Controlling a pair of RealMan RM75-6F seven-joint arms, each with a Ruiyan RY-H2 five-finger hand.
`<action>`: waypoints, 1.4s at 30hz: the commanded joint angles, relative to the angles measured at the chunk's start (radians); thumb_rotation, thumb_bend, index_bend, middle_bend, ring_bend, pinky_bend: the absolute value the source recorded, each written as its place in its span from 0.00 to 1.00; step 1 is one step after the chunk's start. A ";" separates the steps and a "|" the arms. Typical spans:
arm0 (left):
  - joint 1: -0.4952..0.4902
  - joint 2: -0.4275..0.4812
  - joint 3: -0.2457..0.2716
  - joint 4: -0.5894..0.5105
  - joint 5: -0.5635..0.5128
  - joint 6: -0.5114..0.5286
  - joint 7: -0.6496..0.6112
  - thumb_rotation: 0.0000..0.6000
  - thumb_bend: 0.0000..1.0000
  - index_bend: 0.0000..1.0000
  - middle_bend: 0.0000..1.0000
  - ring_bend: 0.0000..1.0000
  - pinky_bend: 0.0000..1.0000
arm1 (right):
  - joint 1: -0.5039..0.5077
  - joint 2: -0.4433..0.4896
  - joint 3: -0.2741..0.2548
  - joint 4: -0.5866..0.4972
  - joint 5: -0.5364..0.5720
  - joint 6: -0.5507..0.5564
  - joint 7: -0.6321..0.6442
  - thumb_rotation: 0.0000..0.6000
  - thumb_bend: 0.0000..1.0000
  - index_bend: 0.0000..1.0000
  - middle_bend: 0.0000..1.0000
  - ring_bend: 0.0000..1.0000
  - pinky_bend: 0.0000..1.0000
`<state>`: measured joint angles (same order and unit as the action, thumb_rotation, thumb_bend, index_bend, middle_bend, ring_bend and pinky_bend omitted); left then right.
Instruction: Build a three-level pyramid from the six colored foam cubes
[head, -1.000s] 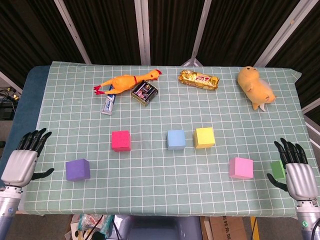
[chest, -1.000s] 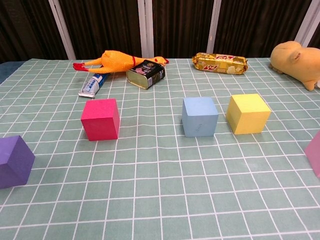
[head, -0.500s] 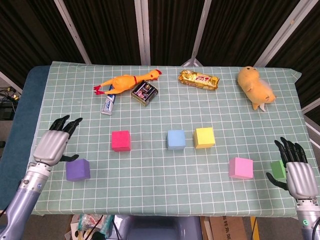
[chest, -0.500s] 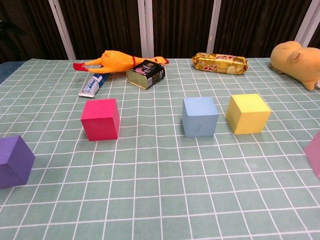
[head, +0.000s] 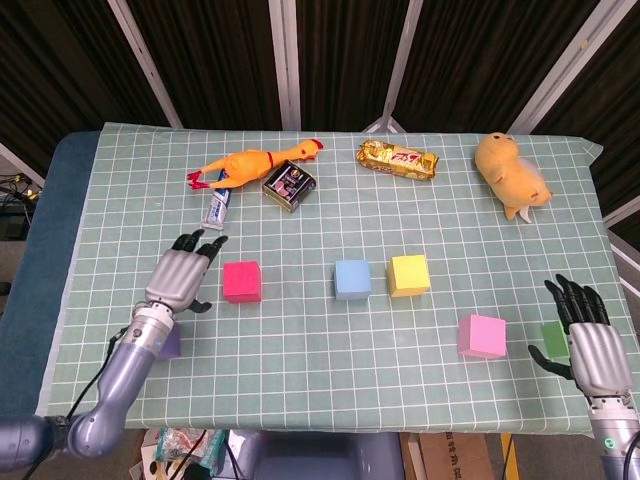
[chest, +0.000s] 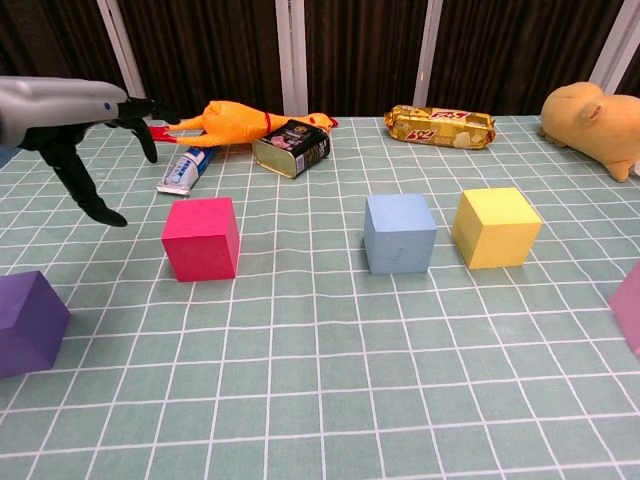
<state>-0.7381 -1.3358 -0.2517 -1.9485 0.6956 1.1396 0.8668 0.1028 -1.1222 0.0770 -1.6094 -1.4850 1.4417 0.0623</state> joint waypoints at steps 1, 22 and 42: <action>-0.028 -0.034 0.010 0.023 -0.031 0.022 0.019 1.00 0.15 0.00 0.24 0.03 0.11 | 0.000 0.001 -0.001 0.000 -0.001 -0.001 0.004 1.00 0.24 0.00 0.00 0.00 0.00; -0.138 -0.163 0.031 0.165 -0.146 0.016 0.026 1.00 0.25 0.00 0.21 0.03 0.11 | 0.004 0.008 -0.003 -0.006 0.001 -0.011 0.032 1.00 0.24 0.00 0.00 0.00 0.00; -0.184 -0.186 0.037 0.205 -0.172 -0.002 -0.030 1.00 0.46 0.00 0.28 0.05 0.12 | 0.004 0.003 -0.004 -0.006 -0.002 -0.006 0.033 1.00 0.24 0.00 0.00 0.00 0.00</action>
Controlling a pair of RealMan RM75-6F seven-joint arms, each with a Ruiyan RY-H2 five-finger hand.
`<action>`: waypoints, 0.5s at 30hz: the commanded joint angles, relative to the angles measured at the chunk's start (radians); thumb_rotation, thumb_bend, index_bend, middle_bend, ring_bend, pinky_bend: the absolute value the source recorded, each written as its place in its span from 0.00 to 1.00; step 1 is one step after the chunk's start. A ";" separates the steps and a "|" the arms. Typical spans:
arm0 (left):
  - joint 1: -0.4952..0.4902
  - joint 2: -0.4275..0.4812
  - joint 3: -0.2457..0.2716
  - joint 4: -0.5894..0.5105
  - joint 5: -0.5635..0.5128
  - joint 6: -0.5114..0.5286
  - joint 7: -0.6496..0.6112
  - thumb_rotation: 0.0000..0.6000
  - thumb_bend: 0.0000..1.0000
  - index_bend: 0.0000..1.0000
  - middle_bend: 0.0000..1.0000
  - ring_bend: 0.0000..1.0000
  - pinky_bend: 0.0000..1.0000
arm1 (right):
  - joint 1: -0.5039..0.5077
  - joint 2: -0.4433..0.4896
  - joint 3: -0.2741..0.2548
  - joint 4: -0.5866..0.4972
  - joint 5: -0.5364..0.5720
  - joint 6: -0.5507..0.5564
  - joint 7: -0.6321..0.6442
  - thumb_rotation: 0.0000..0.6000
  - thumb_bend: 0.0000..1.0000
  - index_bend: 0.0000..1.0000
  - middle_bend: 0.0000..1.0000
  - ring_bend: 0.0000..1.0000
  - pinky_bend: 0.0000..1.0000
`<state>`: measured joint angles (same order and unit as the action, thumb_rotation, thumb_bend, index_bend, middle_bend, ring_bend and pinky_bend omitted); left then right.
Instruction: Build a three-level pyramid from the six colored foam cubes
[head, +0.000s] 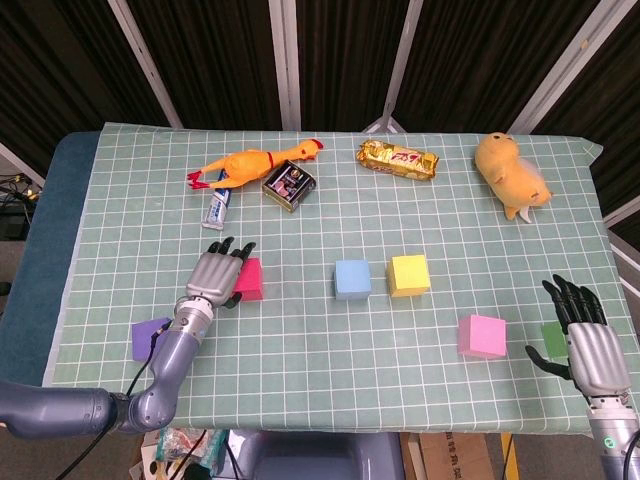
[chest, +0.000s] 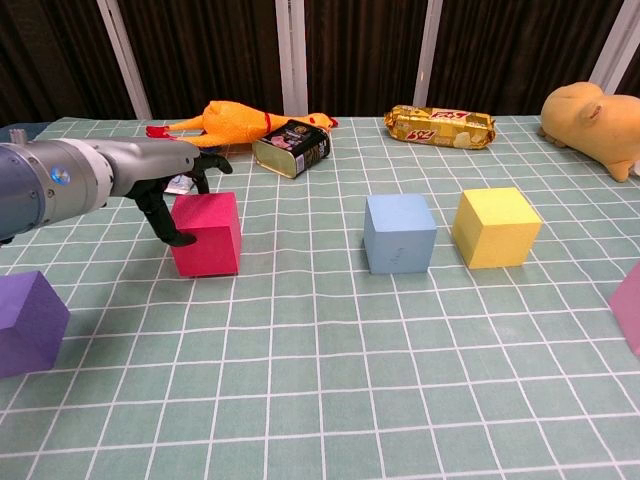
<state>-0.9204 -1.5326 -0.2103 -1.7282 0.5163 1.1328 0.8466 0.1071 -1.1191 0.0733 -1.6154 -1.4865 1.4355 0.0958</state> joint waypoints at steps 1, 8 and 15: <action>-0.002 0.016 -0.007 -0.024 0.013 0.008 -0.013 1.00 0.46 0.00 0.27 0.05 0.12 | 0.000 0.000 0.000 -0.001 0.000 0.001 -0.001 1.00 0.24 0.00 0.00 0.00 0.00; -0.035 0.023 -0.037 -0.070 0.019 0.029 -0.013 1.00 0.46 0.00 0.27 0.05 0.12 | 0.001 -0.001 0.002 -0.005 0.009 -0.005 0.001 1.00 0.24 0.00 0.00 0.00 0.00; -0.080 -0.042 -0.059 -0.051 -0.018 0.062 0.012 1.00 0.46 0.00 0.27 0.05 0.12 | 0.002 0.000 0.004 -0.011 0.020 -0.014 0.009 1.00 0.24 0.00 0.00 0.00 0.00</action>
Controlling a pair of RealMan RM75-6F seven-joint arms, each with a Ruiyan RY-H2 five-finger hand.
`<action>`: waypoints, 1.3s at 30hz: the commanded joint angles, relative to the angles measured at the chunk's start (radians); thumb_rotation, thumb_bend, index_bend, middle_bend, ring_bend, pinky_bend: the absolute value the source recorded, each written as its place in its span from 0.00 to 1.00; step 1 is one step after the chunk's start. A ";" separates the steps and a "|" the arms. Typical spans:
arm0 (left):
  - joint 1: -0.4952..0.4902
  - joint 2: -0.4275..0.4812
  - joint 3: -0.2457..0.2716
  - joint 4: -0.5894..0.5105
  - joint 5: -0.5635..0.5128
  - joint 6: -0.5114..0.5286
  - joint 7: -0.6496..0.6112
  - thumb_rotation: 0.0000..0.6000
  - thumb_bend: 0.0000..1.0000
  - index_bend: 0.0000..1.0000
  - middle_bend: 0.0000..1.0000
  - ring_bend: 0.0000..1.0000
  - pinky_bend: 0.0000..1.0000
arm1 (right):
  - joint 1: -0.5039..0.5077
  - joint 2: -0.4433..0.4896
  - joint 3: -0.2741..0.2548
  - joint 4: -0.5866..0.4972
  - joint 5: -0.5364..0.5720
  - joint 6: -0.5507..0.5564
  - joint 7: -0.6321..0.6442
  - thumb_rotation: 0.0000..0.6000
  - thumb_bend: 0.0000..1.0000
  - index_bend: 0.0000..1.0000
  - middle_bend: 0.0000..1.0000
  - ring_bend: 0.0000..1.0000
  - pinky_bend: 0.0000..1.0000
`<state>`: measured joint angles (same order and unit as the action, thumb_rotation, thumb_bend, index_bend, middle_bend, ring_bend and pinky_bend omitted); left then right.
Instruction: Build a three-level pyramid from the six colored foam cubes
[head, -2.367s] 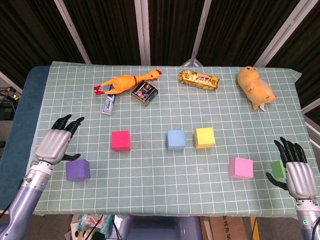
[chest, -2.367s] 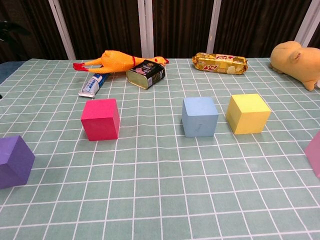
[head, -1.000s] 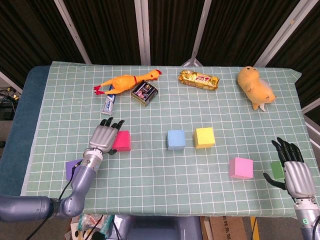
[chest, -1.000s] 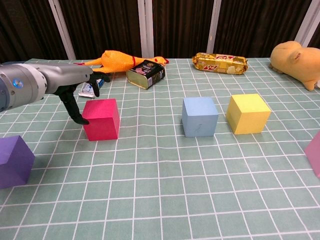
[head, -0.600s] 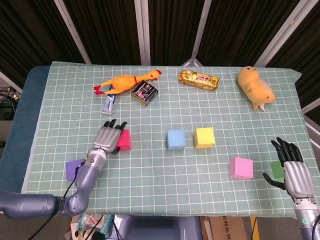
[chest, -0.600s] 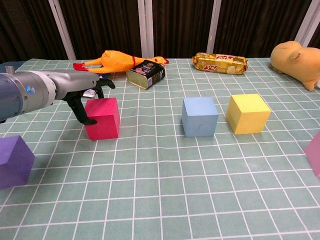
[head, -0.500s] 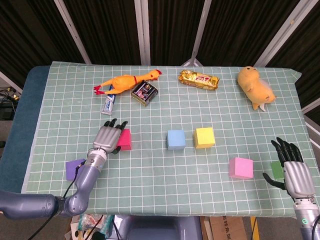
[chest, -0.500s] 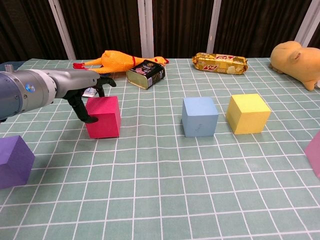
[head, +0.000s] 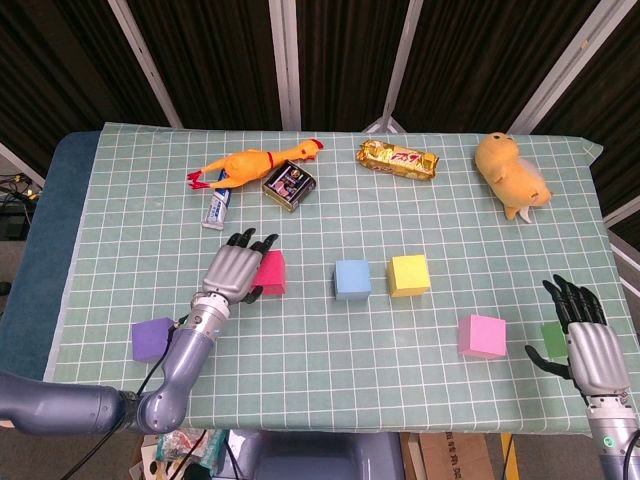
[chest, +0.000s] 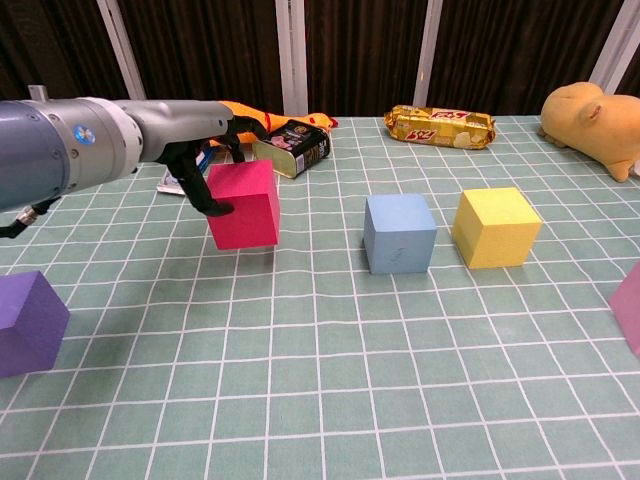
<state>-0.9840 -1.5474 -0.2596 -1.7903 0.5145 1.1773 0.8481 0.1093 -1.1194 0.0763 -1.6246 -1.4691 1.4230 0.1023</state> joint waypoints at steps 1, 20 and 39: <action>-0.023 -0.042 -0.013 0.018 -0.022 0.027 0.014 1.00 0.46 0.00 0.27 0.05 0.12 | 0.000 0.001 0.001 -0.003 0.005 -0.003 0.004 1.00 0.24 0.00 0.00 0.00 0.00; -0.138 -0.265 -0.097 0.178 -0.115 0.098 0.086 1.00 0.46 0.01 0.29 0.05 0.12 | 0.004 0.016 0.009 -0.027 0.041 -0.037 0.063 1.00 0.24 0.00 0.00 0.00 0.00; -0.185 -0.334 -0.106 0.261 -0.134 0.064 0.131 1.00 0.46 0.01 0.29 0.05 0.12 | 0.007 0.022 0.012 -0.033 0.050 -0.049 0.082 1.00 0.24 0.00 0.00 0.00 0.00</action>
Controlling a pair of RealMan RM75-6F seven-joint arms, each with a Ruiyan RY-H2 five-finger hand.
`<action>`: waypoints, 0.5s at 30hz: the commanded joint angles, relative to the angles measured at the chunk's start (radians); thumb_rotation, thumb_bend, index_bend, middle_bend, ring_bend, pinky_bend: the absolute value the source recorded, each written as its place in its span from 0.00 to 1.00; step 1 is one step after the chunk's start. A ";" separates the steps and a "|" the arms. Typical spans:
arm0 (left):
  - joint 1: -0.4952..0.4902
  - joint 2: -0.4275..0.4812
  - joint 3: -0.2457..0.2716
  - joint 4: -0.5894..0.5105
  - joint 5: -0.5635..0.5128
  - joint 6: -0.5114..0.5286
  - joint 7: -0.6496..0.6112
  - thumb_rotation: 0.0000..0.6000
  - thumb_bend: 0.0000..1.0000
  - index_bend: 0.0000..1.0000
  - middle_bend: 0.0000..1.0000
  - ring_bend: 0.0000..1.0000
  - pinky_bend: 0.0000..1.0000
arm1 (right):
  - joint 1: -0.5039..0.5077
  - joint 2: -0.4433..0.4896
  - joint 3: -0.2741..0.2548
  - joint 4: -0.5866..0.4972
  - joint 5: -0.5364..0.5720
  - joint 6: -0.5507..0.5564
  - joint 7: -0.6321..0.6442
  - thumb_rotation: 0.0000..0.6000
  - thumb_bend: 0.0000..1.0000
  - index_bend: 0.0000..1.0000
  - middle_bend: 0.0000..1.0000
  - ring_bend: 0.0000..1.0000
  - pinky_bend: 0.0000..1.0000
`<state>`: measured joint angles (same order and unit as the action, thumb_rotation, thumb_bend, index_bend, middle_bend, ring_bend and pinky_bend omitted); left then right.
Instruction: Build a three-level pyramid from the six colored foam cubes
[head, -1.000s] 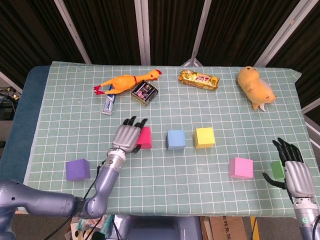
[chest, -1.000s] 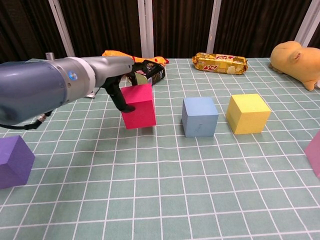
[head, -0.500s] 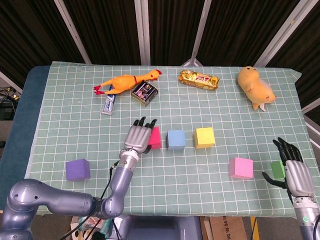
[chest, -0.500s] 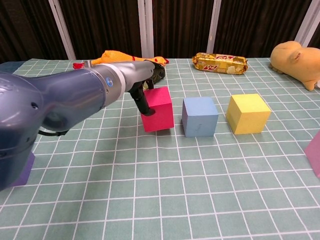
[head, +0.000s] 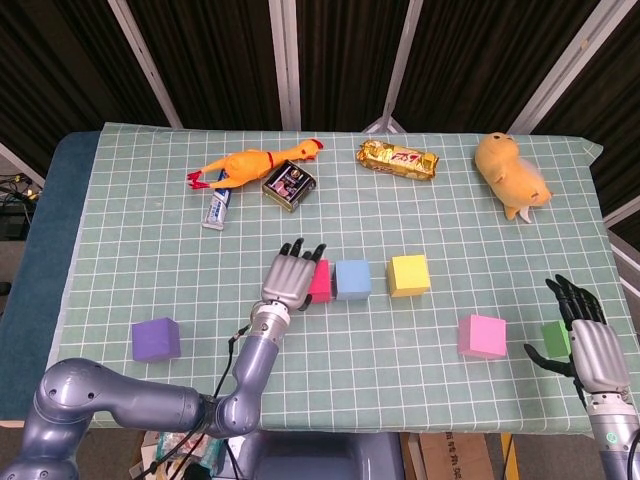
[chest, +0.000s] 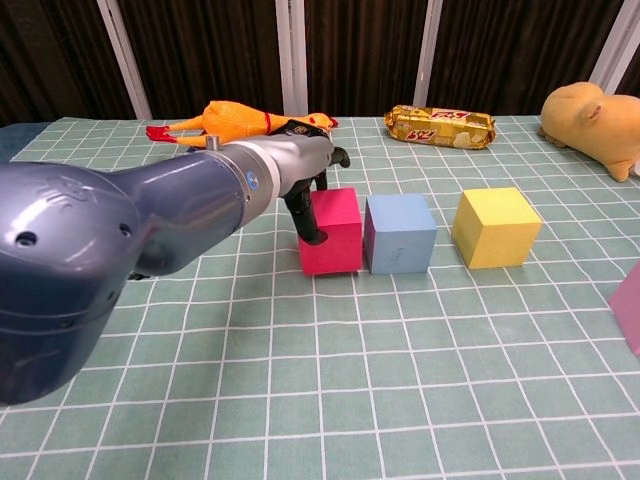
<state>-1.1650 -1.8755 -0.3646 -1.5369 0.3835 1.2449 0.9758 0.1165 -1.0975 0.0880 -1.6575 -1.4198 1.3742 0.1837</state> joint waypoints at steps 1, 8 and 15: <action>-0.005 -0.009 -0.001 0.013 -0.004 -0.005 0.005 1.00 0.46 0.01 0.29 0.05 0.12 | 0.000 0.000 0.000 0.000 0.001 -0.001 0.000 1.00 0.24 0.00 0.00 0.00 0.00; -0.016 -0.028 -0.008 0.043 -0.005 -0.019 0.006 1.00 0.46 0.01 0.29 0.05 0.12 | 0.002 0.001 0.001 0.000 0.005 -0.007 0.004 1.00 0.24 0.00 0.00 0.00 0.00; -0.026 -0.044 -0.012 0.069 -0.005 -0.031 0.013 1.00 0.46 0.01 0.29 0.05 0.12 | 0.004 0.004 0.002 -0.003 0.008 -0.012 0.010 1.00 0.24 0.00 0.00 0.00 0.00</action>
<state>-1.1898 -1.9175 -0.3757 -1.4704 0.3792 1.2149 0.9880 0.1202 -1.0934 0.0899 -1.6603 -1.4113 1.3619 0.1937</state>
